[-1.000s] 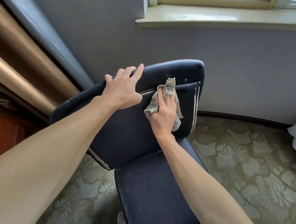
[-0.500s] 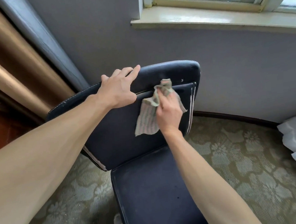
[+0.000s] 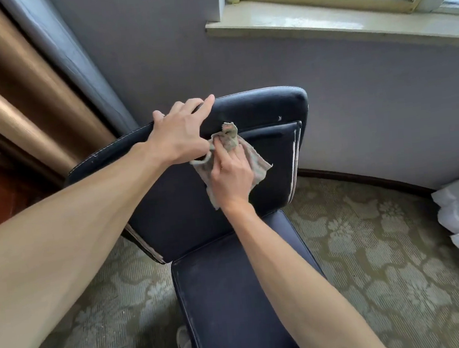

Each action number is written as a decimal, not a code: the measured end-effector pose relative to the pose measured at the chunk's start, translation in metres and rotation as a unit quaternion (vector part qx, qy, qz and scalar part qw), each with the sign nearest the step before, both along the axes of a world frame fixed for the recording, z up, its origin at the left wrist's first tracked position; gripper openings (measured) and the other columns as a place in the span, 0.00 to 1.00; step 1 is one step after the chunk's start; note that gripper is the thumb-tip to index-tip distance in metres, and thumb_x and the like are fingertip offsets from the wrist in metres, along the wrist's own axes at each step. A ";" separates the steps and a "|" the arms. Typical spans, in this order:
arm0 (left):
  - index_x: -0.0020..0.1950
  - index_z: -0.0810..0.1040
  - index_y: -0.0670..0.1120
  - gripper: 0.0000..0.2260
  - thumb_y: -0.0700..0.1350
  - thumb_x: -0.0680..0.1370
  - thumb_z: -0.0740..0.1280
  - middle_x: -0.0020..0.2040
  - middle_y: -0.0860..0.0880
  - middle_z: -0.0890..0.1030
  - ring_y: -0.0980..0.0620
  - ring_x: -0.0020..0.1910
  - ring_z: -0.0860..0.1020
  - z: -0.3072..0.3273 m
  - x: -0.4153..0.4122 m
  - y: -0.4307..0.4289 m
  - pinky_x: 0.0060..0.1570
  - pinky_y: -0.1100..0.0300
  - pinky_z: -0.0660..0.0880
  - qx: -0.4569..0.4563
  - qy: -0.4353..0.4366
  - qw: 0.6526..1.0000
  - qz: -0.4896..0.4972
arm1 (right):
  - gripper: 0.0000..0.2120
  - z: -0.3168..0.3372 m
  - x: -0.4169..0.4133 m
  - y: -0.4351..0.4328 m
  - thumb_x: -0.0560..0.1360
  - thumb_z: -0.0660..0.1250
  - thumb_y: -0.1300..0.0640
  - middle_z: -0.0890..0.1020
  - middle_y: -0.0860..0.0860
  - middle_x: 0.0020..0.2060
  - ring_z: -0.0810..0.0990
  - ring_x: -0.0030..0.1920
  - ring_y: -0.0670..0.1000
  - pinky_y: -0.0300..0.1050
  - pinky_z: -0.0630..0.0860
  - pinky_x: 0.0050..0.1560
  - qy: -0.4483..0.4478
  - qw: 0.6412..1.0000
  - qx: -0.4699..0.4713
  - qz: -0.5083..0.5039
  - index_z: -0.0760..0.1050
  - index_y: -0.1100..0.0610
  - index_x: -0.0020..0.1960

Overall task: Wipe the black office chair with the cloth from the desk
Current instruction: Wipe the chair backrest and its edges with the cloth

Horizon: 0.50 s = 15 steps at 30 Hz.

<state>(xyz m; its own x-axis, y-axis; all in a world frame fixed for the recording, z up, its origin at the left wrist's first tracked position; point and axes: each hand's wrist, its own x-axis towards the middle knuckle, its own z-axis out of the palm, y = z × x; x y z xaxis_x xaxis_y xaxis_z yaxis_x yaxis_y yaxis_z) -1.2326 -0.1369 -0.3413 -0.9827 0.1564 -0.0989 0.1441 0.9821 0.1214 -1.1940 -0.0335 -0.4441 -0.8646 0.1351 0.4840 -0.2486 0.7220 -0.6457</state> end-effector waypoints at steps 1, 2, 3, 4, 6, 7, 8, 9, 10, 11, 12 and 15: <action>0.79 0.50 0.55 0.44 0.50 0.61 0.53 0.75 0.54 0.60 0.49 0.70 0.60 0.000 0.001 0.000 0.62 0.42 0.59 -0.001 0.002 1.000 0.001 | 0.15 -0.002 -0.001 0.009 0.75 0.64 0.62 0.82 0.59 0.56 0.80 0.58 0.59 0.53 0.73 0.63 -0.010 1.000 0.005 0.007 0.81 0.58 0.60; 0.79 0.50 0.55 0.44 0.49 0.61 0.53 0.75 0.53 0.61 0.49 0.70 0.60 0.000 0.001 0.000 0.62 0.42 0.59 0.000 0.003 1.000 0.000 | 0.16 -0.002 -0.004 0.019 0.75 0.64 0.62 0.81 0.59 0.57 0.79 0.60 0.59 0.54 0.73 0.63 -0.036 0.999 -0.003 0.001 0.80 0.57 0.62; 0.79 0.50 0.55 0.44 0.48 0.61 0.53 0.74 0.53 0.61 0.49 0.70 0.60 0.000 0.001 0.001 0.62 0.42 0.59 0.001 0.002 1.000 -0.001 | 0.18 -0.002 -0.008 0.032 0.76 0.63 0.62 0.80 0.59 0.59 0.77 0.61 0.59 0.54 0.73 0.61 -0.066 0.997 -0.026 -0.025 0.78 0.56 0.65; 0.79 0.50 0.54 0.43 0.48 0.62 0.53 0.74 0.53 0.61 0.49 0.70 0.60 0.000 0.002 0.002 0.62 0.42 0.59 0.002 0.002 1.000 -0.002 | 0.19 -0.001 -0.015 0.045 0.78 0.62 0.62 0.78 0.60 0.60 0.75 0.62 0.60 0.54 0.73 0.59 -0.091 0.992 -0.060 -0.063 0.75 0.54 0.67; 0.79 0.49 0.54 0.42 0.47 0.64 0.55 0.74 0.53 0.61 0.49 0.69 0.60 0.000 0.003 0.004 0.62 0.42 0.59 -0.001 0.003 1.000 -0.003 | 0.20 0.001 -0.033 0.072 0.79 0.60 0.61 0.76 0.61 0.63 0.74 0.62 0.62 0.52 0.70 0.59 -0.133 0.972 -0.132 -0.140 0.72 0.51 0.70; 0.79 0.49 0.54 0.41 0.46 0.66 0.57 0.74 0.53 0.61 0.49 0.69 0.60 0.000 0.003 0.003 0.62 0.42 0.59 -0.004 0.001 1.000 -0.004 | 0.21 0.004 -0.042 0.085 0.79 0.59 0.60 0.76 0.60 0.64 0.74 0.63 0.62 0.51 0.69 0.61 -0.148 0.960 -0.165 -0.173 0.71 0.50 0.71; 0.79 0.49 0.54 0.40 0.46 0.67 0.58 0.74 0.53 0.60 0.49 0.69 0.60 -0.001 0.002 0.003 0.62 0.42 0.59 -0.006 0.000 1.000 -0.005 | 0.22 0.008 -0.051 0.094 0.80 0.58 0.59 0.77 0.59 0.64 0.73 0.64 0.61 0.51 0.68 0.64 -0.159 0.946 -0.200 -0.199 0.69 0.49 0.72; 0.79 0.48 0.54 0.40 0.46 0.67 0.58 0.74 0.54 0.60 0.49 0.69 0.60 -0.001 0.002 0.003 0.61 0.42 0.59 -0.006 0.000 1.000 -0.006 | 0.22 0.012 -0.060 0.101 0.80 0.57 0.59 0.78 0.58 0.63 0.73 0.64 0.61 0.50 0.68 0.65 -0.165 0.932 -0.238 -0.216 0.68 0.49 0.73; 0.79 0.48 0.54 0.41 0.46 0.66 0.57 0.74 0.54 0.60 0.49 0.69 0.60 -0.001 0.001 0.003 0.61 0.43 0.59 -0.005 0.000 1.000 -0.006 | 0.22 0.015 -0.066 0.103 0.80 0.57 0.59 0.79 0.58 0.62 0.74 0.64 0.60 0.48 0.67 0.65 -0.160 0.923 -0.270 -0.224 0.68 0.49 0.73; 0.79 0.48 0.54 0.41 0.47 0.65 0.55 0.74 0.54 0.60 0.49 0.69 0.60 0.000 0.000 0.005 0.61 0.43 0.59 -0.006 0.000 1.000 -0.007 | 0.21 0.018 -0.068 0.099 0.80 0.57 0.60 0.80 0.58 0.61 0.75 0.63 0.60 0.44 0.66 0.64 -0.146 0.919 -0.289 -0.225 0.69 0.51 0.72; 0.79 0.48 0.54 0.42 0.48 0.64 0.54 0.74 0.54 0.60 0.49 0.69 0.60 0.000 -0.001 0.006 0.61 0.42 0.59 -0.009 -0.001 1.000 -0.007 | 0.21 0.020 -0.068 0.092 0.80 0.57 0.61 0.80 0.58 0.61 0.75 0.62 0.59 0.41 0.64 0.62 -0.133 0.921 -0.292 -0.222 0.70 0.52 0.72; 0.79 0.48 0.54 0.43 0.48 0.63 0.53 0.74 0.54 0.60 0.48 0.68 0.60 -0.001 -0.001 0.007 0.61 0.42 0.59 -0.013 -0.002 1.000 -0.005 | 0.20 0.020 -0.056 0.064 0.81 0.57 0.59 0.78 0.58 0.63 0.75 0.61 0.61 0.43 0.63 0.61 -0.146 0.935 -0.262 -0.192 0.70 0.50 0.72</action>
